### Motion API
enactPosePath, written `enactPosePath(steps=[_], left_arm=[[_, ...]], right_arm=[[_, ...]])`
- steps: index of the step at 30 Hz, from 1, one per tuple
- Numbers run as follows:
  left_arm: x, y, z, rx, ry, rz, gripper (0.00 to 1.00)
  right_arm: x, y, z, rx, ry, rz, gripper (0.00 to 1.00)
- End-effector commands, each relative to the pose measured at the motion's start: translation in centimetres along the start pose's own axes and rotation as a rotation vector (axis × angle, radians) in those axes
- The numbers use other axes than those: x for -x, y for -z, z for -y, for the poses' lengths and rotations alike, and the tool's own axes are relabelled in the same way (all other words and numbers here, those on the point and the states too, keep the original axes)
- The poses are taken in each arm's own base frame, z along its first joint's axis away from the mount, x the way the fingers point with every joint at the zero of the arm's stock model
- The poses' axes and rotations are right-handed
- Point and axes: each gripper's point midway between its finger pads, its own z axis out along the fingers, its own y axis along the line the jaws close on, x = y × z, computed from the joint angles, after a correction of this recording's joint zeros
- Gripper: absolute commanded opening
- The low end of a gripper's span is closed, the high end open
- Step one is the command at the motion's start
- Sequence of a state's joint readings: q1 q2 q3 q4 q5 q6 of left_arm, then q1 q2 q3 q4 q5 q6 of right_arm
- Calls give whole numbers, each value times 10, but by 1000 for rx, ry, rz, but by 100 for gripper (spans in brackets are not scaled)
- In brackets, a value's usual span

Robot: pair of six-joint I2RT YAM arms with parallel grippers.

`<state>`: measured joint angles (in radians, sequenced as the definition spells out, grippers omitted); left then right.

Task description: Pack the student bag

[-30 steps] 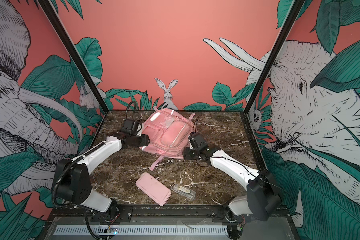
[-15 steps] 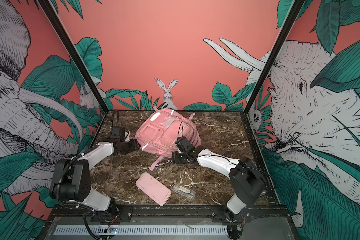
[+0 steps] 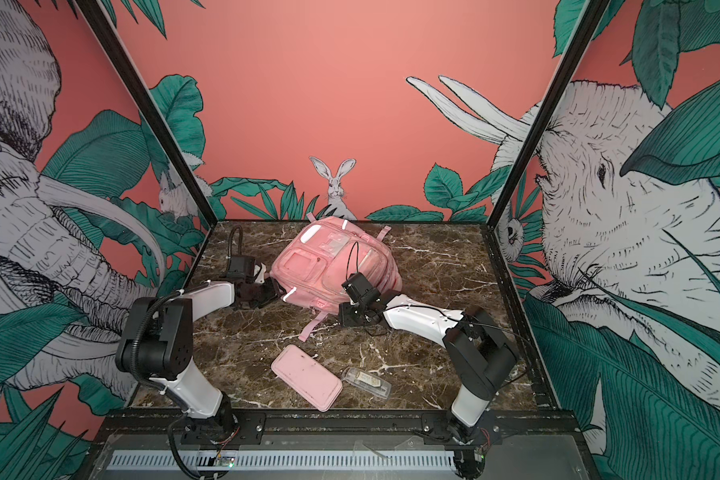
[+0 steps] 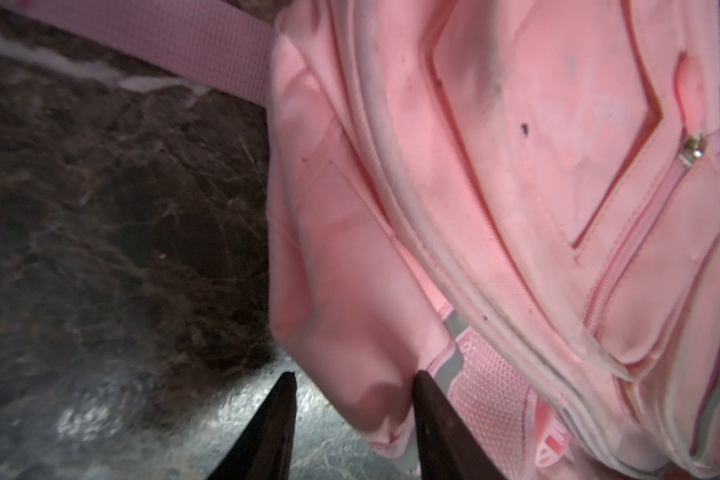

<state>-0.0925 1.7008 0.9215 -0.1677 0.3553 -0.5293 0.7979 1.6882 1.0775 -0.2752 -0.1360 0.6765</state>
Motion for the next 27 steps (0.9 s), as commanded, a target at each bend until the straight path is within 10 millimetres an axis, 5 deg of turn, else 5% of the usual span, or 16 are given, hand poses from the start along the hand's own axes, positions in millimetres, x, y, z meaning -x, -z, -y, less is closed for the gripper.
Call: enactPosePath(steps=[1, 11, 22, 27], left_arm=[[8, 1, 8, -42, 7, 27, 34], [-17, -1, 7, -103, 55, 1, 8], [-60, 19, 33, -140, -3, -7, 5], [-70, 26, 45, -159, -21, -4, 6]], right_arm=[[6, 0, 10, -34, -9, 2, 54], [23, 3, 54, -93, -70, 9, 55], [49, 8, 106, -161, -107, 26, 55], [57, 20, 114, -195, -70, 28, 56]])
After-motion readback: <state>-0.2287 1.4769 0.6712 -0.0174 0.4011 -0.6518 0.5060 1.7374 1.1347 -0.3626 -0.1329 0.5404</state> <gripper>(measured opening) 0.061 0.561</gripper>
